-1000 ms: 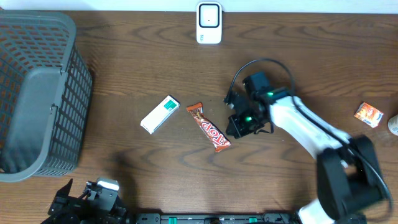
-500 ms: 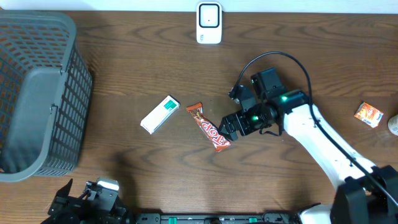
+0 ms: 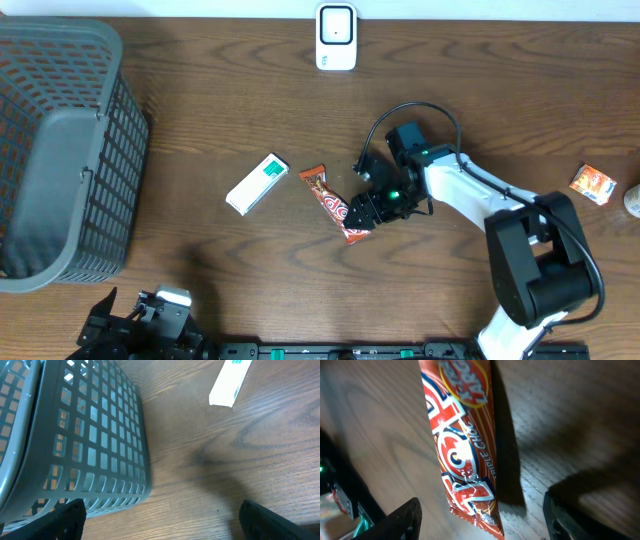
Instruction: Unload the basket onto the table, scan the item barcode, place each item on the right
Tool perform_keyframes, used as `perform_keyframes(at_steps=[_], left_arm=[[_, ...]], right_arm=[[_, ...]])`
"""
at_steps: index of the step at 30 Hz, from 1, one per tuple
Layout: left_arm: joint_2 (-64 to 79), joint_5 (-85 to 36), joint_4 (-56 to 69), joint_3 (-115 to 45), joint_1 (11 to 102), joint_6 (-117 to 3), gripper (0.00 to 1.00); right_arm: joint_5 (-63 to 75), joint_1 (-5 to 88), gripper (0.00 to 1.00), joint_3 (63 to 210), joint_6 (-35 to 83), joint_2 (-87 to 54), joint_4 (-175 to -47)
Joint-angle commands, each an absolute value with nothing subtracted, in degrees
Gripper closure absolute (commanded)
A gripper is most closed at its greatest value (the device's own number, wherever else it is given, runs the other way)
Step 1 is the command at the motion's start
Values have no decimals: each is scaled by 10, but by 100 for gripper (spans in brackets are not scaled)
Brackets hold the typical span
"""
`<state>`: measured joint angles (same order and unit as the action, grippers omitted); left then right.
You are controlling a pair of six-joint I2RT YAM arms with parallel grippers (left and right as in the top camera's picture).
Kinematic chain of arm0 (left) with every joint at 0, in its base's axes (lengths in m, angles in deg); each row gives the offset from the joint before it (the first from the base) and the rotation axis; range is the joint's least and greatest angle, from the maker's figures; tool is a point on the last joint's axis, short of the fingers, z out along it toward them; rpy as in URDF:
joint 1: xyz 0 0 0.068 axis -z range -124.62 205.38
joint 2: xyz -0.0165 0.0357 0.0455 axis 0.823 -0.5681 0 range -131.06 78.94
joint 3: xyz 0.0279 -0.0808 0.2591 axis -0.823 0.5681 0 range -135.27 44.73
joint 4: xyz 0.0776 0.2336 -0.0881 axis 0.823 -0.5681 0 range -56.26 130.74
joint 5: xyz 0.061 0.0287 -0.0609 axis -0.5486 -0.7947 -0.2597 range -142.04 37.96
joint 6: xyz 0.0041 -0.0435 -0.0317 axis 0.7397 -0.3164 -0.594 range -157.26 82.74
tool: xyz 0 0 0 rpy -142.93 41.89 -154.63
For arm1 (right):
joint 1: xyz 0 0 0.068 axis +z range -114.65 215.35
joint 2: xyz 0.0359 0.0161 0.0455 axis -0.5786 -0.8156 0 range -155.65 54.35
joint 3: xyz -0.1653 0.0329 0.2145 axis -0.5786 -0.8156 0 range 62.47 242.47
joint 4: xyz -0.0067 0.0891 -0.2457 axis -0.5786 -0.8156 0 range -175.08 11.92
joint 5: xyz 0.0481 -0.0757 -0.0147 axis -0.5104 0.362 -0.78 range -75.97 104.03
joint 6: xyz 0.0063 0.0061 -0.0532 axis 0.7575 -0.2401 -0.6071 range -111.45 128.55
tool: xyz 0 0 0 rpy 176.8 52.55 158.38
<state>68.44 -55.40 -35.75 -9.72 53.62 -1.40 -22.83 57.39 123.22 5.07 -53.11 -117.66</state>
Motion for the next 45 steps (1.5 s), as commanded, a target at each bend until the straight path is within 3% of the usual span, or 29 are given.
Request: perform_keyframes(at_steps=[1,6,12,14,17,18,23,29,35,45], left_arm=[[685,-557,-358,-99,539,-13,2],[685,-557,-358,-99,539,-13,2],[685,-557,-358,-99,539,-13,2],[685,-557,-358,-99,539,-13,2],[685,-557,-358,-99,539,-13,2],[685,-557,-358,-99,539,-13,2],[685,-557,-358,-99,539,-13,2],[685,-557,-358,-99,539,-13,2],[685,-557,-358,-99,539,-13,2],[685,-557,-358,-99,539,-13,2]], right_arm=[[-273,580,27,1230,22,-548,-1175],[-276,580,27,1218,23,-565,-1156],[-282,580,43,1206,22,-582,-1140],[-283,580,56,1206,22,-593,-1135],[-283,580,92,1206,23,-605,-1124],[-283,580,99,1206,23,-608,-1121],[-283,579,99,1210,34,-604,-1118],[-244,572,99,1250,35,-555,-1201],[14,603,99,1258,124,-437,-1277],[253,694,98,1258,249,-331,-1358]])
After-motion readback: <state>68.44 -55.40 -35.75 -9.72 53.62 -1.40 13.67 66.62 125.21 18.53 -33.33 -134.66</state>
